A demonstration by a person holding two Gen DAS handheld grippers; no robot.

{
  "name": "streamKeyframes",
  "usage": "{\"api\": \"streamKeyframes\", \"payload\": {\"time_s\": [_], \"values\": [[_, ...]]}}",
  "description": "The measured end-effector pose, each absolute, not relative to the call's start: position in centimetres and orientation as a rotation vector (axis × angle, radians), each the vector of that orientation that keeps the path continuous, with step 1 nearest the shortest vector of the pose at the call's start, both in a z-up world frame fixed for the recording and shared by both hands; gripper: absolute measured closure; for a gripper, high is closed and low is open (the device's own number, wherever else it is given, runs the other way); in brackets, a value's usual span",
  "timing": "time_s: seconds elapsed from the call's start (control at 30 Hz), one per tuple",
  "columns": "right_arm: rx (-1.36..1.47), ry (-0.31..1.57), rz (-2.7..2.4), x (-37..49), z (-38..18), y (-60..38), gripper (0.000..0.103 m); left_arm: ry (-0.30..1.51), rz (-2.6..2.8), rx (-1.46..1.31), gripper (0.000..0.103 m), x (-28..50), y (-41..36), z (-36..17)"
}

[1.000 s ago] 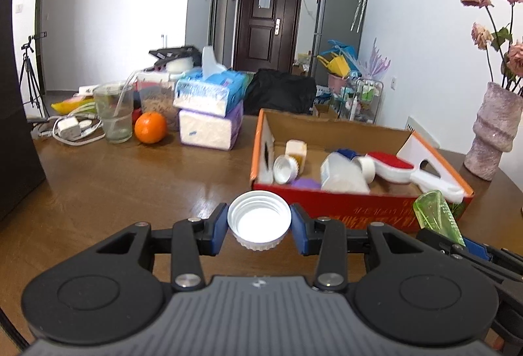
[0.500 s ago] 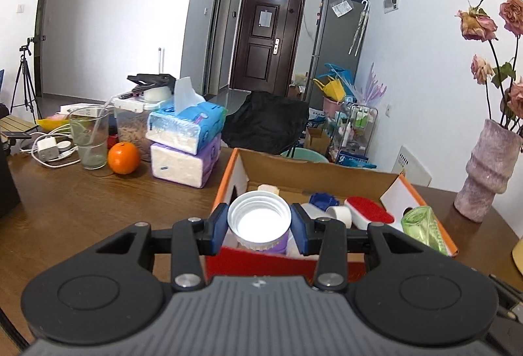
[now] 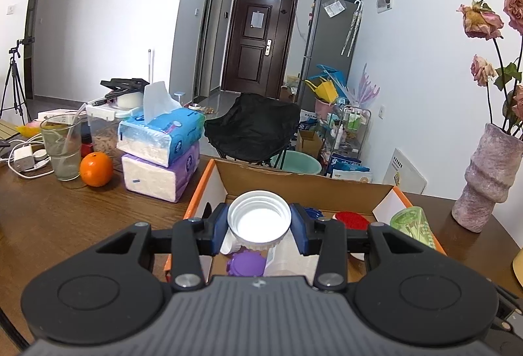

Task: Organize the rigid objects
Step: 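Carry the white cap and green spray bottle over the cardboard box with both tools, then open the left tool to drop the cap while the right tool drops the green bottle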

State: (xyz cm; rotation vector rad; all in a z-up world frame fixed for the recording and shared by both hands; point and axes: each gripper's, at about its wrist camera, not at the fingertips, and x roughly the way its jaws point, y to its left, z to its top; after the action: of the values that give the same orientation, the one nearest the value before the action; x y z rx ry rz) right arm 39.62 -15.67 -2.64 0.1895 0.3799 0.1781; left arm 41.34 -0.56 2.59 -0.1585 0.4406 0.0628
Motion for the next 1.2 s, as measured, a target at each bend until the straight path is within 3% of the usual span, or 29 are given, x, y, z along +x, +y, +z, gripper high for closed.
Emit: {"api": "streamKeyframes", "payload": {"time_s": [1.2], "values": [[0.113, 0.416, 0.187, 48.8, -3.8, -15.1, 0.073, 0.469, 0.060, -0.061, 0.061, 50.2, -1.7, 0.5]]}}
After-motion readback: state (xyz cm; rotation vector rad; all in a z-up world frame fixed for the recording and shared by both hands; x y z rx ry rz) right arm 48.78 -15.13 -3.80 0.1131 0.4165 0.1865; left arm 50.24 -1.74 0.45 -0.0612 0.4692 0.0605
